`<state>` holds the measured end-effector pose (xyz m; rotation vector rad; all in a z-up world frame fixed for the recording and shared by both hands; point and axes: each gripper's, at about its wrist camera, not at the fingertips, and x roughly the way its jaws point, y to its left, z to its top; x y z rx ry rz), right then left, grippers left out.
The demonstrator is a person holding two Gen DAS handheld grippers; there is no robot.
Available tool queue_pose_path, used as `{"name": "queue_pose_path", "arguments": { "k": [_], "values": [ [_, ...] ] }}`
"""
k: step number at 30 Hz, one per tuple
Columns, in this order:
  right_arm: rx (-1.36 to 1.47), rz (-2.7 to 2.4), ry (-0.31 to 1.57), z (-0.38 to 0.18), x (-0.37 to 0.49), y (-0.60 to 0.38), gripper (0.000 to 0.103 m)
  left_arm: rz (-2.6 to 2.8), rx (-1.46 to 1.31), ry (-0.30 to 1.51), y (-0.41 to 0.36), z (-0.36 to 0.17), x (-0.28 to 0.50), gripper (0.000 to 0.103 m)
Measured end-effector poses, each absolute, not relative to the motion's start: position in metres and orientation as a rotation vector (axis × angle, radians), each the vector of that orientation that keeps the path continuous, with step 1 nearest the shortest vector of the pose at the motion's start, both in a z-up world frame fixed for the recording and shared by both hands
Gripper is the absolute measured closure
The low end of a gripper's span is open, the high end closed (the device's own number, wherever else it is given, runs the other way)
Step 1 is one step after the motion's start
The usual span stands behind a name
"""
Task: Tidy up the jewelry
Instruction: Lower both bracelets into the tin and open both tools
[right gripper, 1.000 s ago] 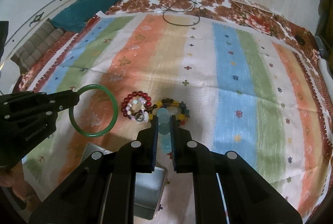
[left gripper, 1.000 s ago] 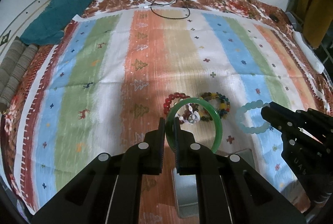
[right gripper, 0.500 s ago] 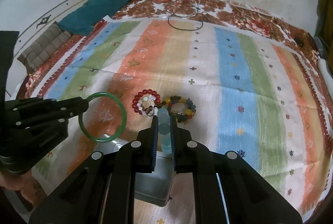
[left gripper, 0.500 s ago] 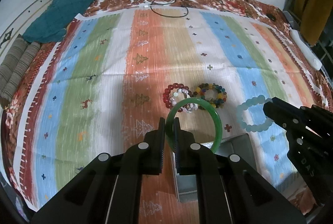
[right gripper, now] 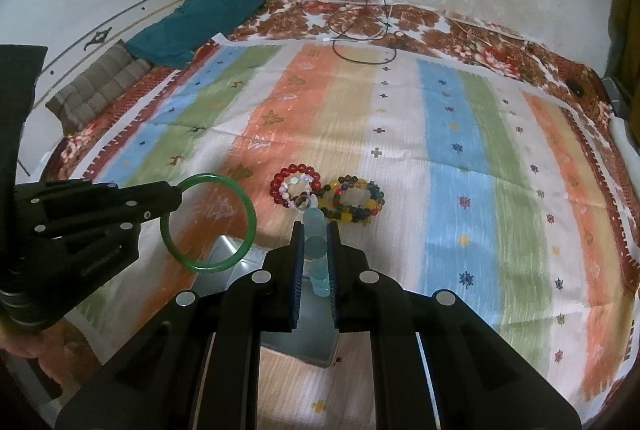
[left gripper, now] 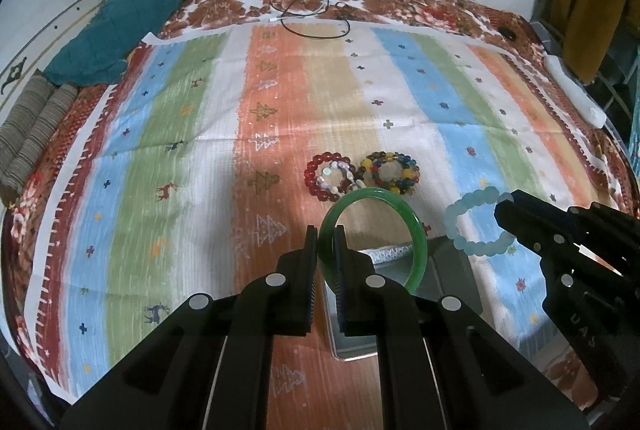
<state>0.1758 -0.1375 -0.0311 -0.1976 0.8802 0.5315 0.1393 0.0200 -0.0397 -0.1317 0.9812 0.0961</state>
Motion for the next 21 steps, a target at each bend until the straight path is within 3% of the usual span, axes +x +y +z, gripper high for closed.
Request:
{"name": "queue_pose_path", "arguments": {
  "k": [19, 21],
  "values": [
    [-0.206, 0.548, 0.900, -0.037, 0.156, -0.141, 0.091, 0.078, -0.111, 0.986, 0.011, -0.041, 0.124, 0.095],
    [-0.212, 0.526, 0.888, -0.036, 0.157, -0.142, 0.090, 0.063, -0.133, 1.021, 0.013, -0.046, 0.127, 0.092]
  ]
}}
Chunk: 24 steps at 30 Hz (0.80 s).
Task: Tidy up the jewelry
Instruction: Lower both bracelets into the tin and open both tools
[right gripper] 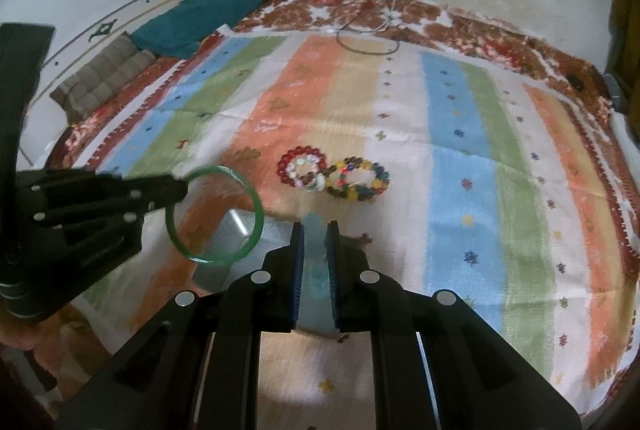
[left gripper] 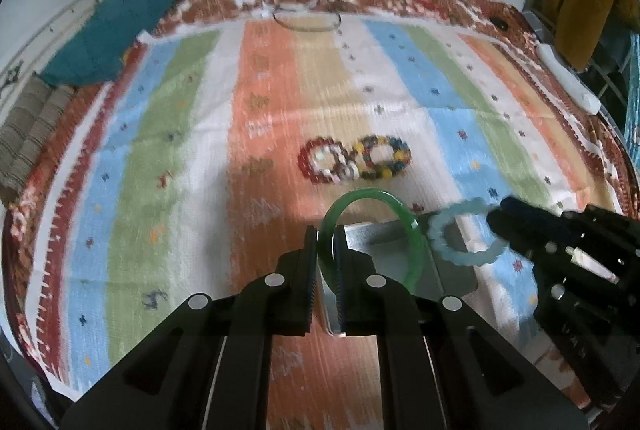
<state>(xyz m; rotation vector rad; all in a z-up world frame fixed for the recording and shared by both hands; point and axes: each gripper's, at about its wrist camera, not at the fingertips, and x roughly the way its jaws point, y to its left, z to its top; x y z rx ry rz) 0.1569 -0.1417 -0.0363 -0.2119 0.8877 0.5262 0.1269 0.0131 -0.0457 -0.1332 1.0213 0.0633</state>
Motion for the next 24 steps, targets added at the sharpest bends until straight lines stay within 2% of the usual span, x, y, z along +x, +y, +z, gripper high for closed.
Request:
{"name": "queue_pose_path", "arguments": {
  "k": [1, 2, 4, 7, 9, 15, 24],
  "values": [
    [-0.207, 0.520, 0.889, -0.036, 0.158, -0.143, 0.087, 0.058, -0.149, 1.036, 0.015, -0.048, 0.128, 0.088],
    [-0.198, 0.516, 0.892, -0.036, 0.159, -0.144, 0.078, 0.060, -0.152, 1.041, 0.016, -0.050, 0.129, 0.080],
    [-0.187, 0.505, 0.907, -0.038, 0.162, -0.147, 0.071, 0.088, -0.140, 1.041, 0.018, -0.050, 0.129, 0.079],
    [-0.174, 0.493, 0.921, -0.039, 0.168, -0.151, 0.070, 0.106, -0.156, 1.048, 0.024, -0.051, 0.131, 0.074],
    [-0.158, 0.486, 0.934, -0.040, 0.172, -0.153, 0.067, 0.117, -0.162, 1.052, 0.028, -0.051, 0.132, 0.068],
    [-0.142, 0.464, 0.957, -0.043, 0.183, -0.157, 0.059, 0.130, -0.169, 1.069, 0.032, -0.056, 0.137, 0.060],
    [-0.147, 0.445, 0.976, -0.046, 0.195, -0.155, 0.049, 0.148, -0.179, 1.080, 0.035, -0.060, 0.149, 0.053]
  ]
}}
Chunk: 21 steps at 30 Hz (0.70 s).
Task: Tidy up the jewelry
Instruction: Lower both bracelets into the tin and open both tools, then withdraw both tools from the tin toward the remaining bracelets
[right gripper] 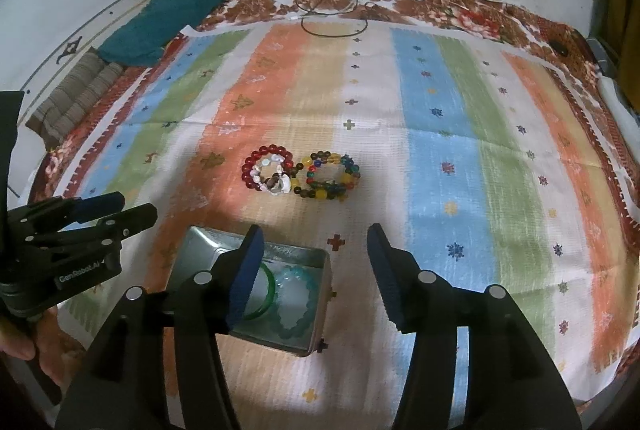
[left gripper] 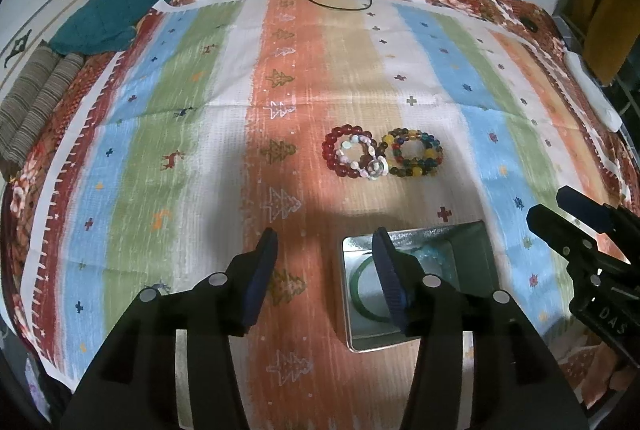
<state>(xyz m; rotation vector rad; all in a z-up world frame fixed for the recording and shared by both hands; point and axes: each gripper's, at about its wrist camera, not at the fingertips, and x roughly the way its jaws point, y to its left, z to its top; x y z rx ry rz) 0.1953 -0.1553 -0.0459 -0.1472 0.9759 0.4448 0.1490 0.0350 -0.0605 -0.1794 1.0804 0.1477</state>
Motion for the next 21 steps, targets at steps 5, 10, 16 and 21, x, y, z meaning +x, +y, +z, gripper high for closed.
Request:
{"name": "queue_pose_path", "arguments": {
  "k": [5, 10, 16, 21],
  "values": [
    [-0.154, 0.431, 0.985, -0.048, 0.204, -0.155, 0.044, 0.148, -0.176, 1.084, 0.035, -0.062, 0.152, 0.052],
    [-0.167, 0.417, 1.000, -0.051, 0.212, -0.153, 0.041, 0.153, -0.164, 1.101, 0.034, -0.065, 0.168, 0.051],
    [-0.189, 0.404, 1.018, -0.055, 0.226, -0.148, 0.036, 0.162, -0.147, 1.122, 0.035, -0.070, 0.185, 0.051],
    [-0.202, 0.396, 1.023, -0.057, 0.243, -0.145, 0.033, 0.166, -0.149, 1.134, 0.037, -0.073, 0.197, 0.051]
  ]
}}
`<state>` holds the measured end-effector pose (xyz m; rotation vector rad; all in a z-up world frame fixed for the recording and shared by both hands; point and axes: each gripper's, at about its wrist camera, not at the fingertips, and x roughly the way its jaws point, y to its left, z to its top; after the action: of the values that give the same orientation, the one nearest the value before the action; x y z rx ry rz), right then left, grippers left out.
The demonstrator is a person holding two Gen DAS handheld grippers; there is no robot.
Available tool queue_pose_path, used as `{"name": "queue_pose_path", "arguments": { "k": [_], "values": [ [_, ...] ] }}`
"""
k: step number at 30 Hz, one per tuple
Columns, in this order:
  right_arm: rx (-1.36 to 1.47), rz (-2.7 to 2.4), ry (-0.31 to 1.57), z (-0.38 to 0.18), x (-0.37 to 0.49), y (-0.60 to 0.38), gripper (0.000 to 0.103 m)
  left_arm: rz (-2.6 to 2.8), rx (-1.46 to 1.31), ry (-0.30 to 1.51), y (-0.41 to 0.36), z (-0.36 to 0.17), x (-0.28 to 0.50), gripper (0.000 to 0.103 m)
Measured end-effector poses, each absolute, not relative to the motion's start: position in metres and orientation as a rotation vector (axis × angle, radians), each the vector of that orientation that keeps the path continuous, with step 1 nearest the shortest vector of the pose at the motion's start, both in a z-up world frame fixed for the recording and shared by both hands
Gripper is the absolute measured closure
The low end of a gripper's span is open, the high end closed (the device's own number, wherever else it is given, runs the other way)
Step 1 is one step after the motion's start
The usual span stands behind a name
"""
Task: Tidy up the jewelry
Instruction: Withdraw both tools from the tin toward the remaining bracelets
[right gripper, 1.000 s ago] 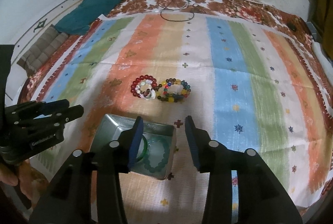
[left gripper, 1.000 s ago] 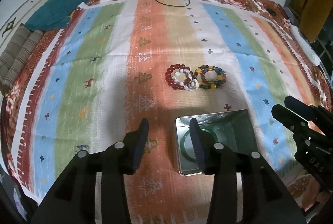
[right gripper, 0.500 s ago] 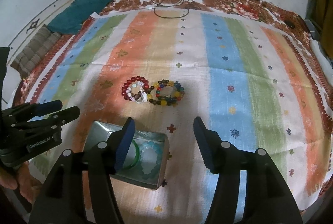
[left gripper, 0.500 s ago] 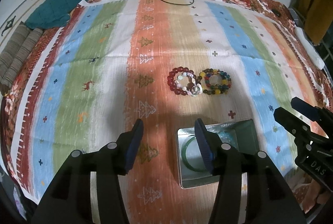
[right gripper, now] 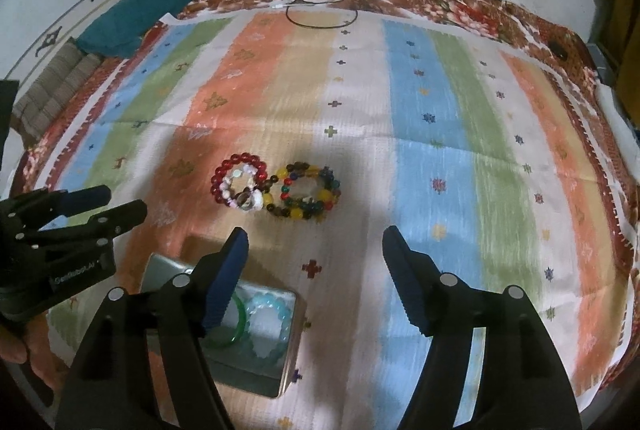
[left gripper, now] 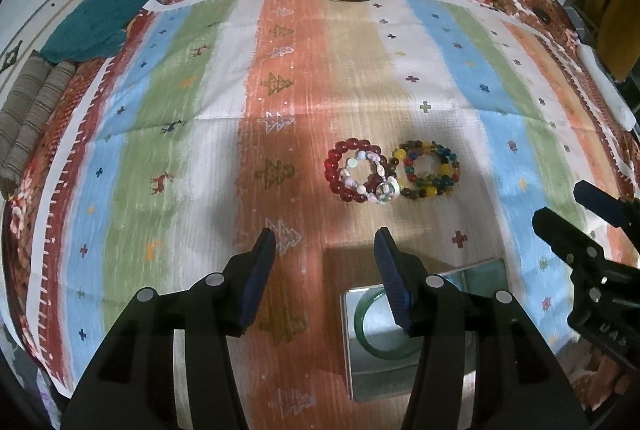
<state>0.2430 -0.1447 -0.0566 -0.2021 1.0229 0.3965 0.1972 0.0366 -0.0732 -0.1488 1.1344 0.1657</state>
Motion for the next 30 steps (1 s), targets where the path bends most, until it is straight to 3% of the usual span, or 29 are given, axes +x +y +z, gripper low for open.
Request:
{"name": "queue_pose_path", "arguments": {
  "k": [30],
  "values": [
    [-0.232, 0.370, 1.162, -0.107, 0.310, -0.131, 0.033, 0.142, -0.121, 1.234, 0.036, -0.113, 0.261, 0.051]
  ]
}}
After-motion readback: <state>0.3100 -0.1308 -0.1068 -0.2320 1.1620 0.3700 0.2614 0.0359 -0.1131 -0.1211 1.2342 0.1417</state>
